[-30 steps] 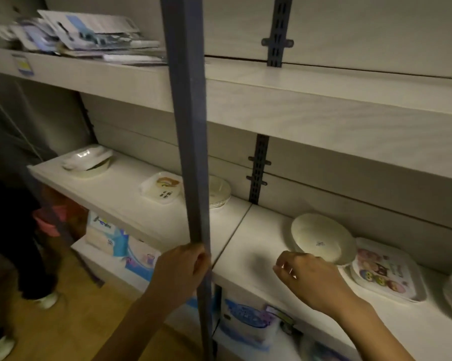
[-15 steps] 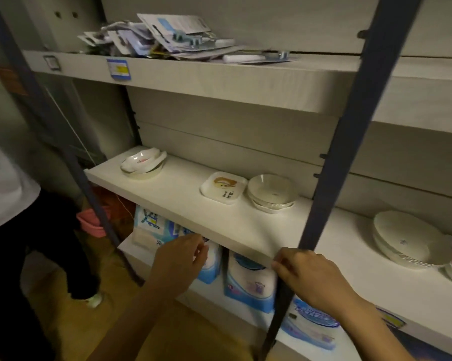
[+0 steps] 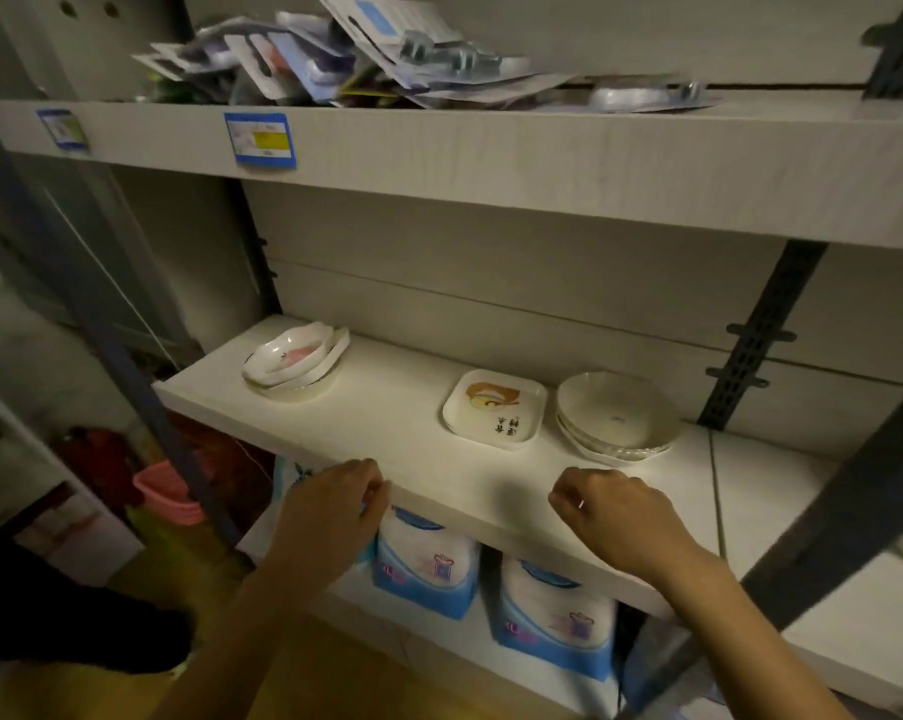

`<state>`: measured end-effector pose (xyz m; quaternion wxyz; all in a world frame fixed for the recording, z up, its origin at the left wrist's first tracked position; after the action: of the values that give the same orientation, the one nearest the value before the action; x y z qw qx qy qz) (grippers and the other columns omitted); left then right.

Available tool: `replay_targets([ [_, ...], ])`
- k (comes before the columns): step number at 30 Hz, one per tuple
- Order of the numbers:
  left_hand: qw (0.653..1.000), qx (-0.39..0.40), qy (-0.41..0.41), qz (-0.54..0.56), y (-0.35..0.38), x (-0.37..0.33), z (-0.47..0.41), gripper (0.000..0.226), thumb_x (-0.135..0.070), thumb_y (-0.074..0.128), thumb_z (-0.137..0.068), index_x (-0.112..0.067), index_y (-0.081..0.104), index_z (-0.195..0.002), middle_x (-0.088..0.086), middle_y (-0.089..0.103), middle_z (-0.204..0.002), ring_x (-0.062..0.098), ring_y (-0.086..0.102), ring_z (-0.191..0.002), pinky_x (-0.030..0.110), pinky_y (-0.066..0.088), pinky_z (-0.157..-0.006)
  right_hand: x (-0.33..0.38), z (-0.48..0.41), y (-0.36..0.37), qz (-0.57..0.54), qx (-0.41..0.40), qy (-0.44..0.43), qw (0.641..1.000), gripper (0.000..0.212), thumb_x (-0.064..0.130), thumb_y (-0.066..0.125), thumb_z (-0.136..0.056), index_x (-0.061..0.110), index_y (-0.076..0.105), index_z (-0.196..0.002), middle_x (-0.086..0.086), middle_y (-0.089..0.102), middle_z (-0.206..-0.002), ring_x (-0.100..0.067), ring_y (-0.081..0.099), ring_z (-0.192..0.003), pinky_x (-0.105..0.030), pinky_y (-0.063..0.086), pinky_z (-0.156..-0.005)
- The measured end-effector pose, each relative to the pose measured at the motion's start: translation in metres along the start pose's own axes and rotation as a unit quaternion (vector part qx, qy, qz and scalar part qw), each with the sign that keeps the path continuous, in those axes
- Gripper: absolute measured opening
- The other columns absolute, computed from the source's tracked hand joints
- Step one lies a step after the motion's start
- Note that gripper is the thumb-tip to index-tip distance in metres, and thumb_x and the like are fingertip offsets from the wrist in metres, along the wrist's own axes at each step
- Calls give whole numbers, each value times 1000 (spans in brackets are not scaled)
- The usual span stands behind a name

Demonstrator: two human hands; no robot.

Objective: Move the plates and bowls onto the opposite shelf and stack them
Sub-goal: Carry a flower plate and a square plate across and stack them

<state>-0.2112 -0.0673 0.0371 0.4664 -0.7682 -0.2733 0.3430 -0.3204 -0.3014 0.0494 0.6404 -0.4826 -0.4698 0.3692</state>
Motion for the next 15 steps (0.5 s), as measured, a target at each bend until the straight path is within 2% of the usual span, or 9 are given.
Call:
replay_targets([
  [3, 1000, 26, 0, 10, 1, 24, -31, 22, -34, 50, -91, -16, 57, -81, -5, 59, -72, 12, 63, -72, 18, 46, -63, 1, -39, 12, -16, -5, 50, 999, 35, 41, 37, -95, 19, 61, -109, -3, 65, -113, -24, 61, -100, -35, 50, -82],
  [5, 999, 39, 19, 12, 0, 39, -49, 23, -38, 47, -91, -20, 53, -79, -9, 55, -68, 10, 61, -69, 22, 51, -67, -2, -67, 23, -22, -11, 82, 996, 37, 42, 36, -95, 18, 62, -105, -5, 67, -110, -25, 62, -98, -36, 52, -81],
  [7, 998, 51, 27, 17, -1, 57, -65, 22, -39, 47, -91, -22, 51, -77, -11, 51, -65, 9, 58, -65, 20, 50, -66, -6, -93, 33, -17, -8, 122, 992, 40, 43, 34, -95, 18, 62, -109, -7, 67, -111, -27, 63, -101, -37, 52, -84],
  [11, 998, 53, 31, 17, -2, 90, -90, 19, -33, 53, -90, -20, 54, -75, -10, 52, -62, 9, 55, -59, 13, 39, -59, -10, -131, 49, -5, 6, 209, 978, 45, 43, 32, -96, 13, 58, -118, -11, 65, -116, -29, 61, -106, -38, 49, -87],
  [15, 997, 62, 34, 30, -1, 116, -107, 18, -32, 53, -90, -24, 51, -74, -12, 48, -60, 4, 47, -55, 11, 37, -57, -8, -154, 61, -43, 9, 296, 954, 44, 40, 34, -96, 7, 59, -114, -12, 65, -112, -28, 62, -104, -36, 51, -84],
])
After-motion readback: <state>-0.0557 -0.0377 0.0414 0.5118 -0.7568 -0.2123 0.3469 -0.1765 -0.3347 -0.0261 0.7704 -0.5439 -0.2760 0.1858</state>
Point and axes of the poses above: each hand's wrist, its own z-axis away from the middle knuckle, its own y-axis out of the palm, x = y × z, the point moved 4 cm from there along -z, towards the middle knuckle
